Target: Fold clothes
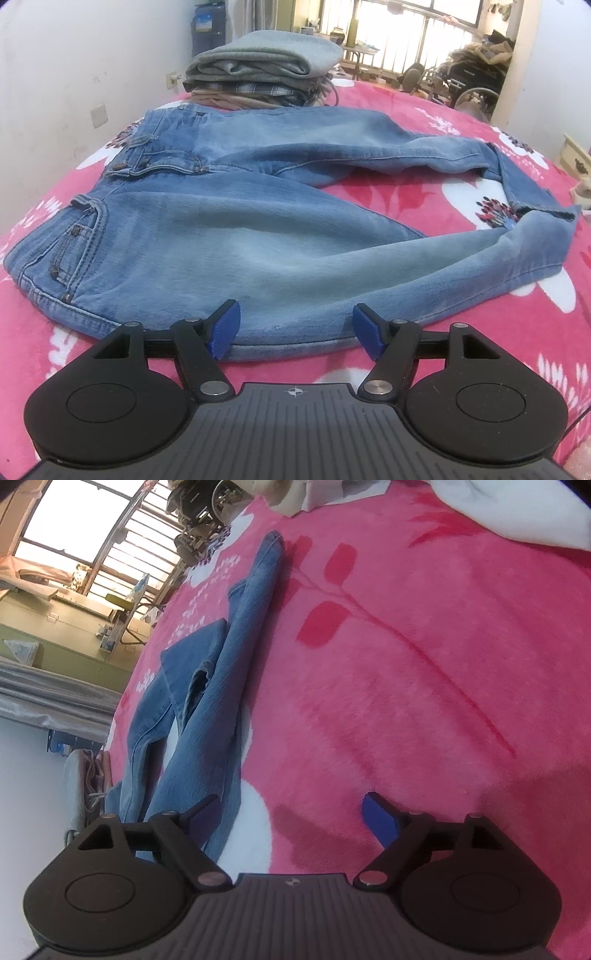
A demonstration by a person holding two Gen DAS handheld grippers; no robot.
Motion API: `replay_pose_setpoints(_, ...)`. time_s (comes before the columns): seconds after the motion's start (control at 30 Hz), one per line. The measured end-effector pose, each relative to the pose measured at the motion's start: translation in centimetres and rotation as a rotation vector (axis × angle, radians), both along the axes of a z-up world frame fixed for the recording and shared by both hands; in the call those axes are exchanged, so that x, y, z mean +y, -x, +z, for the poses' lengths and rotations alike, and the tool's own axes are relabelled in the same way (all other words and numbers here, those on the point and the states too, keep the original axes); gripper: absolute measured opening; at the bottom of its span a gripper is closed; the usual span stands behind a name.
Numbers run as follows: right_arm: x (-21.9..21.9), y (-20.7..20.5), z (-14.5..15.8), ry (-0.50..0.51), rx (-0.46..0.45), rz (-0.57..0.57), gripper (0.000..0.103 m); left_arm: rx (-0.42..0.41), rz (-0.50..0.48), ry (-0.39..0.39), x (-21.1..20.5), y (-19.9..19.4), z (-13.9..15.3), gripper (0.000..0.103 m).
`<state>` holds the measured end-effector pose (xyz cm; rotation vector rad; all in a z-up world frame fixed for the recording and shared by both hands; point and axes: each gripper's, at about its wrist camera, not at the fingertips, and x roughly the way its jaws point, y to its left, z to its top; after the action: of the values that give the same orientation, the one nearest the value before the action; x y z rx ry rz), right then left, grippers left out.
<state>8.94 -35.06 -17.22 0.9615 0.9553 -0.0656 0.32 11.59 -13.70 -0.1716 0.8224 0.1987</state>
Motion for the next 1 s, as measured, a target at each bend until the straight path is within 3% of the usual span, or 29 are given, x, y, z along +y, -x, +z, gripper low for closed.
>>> replay_pose_setpoints(0.47,0.2,-0.2,0.2,0.011,0.01,0.007,0.088,-0.026,-0.027,-0.003,-0.2,0.3,0.3,0.07)
replay_pose_setpoints(0.6,0.5,-0.7,1.1,0.009,0.05,0.024,0.089,-0.074,-0.098,0.003,-0.9,0.3,0.8,0.073)
replay_pose_setpoints(0.73,0.2,-2.3,1.5,-0.02,0.02,0.024,0.089,-0.114,-0.21,-0.032,-2.5,-0.2,1.2,0.074)
replay_pose_setpoints(0.87,-0.1,-4.0,1.9,-0.052,-0.02,0.02,0.089,-0.095,-0.341,-0.087,-4.5,-1.2,0.7,0.076)
replay_pose_setpoints(1.0,-0.5,-7.3,1.8,-0.022,-0.046,0.008,0.089,-0.066,-0.399,-0.157,-6.1,-1.8,-0.6,0.076)
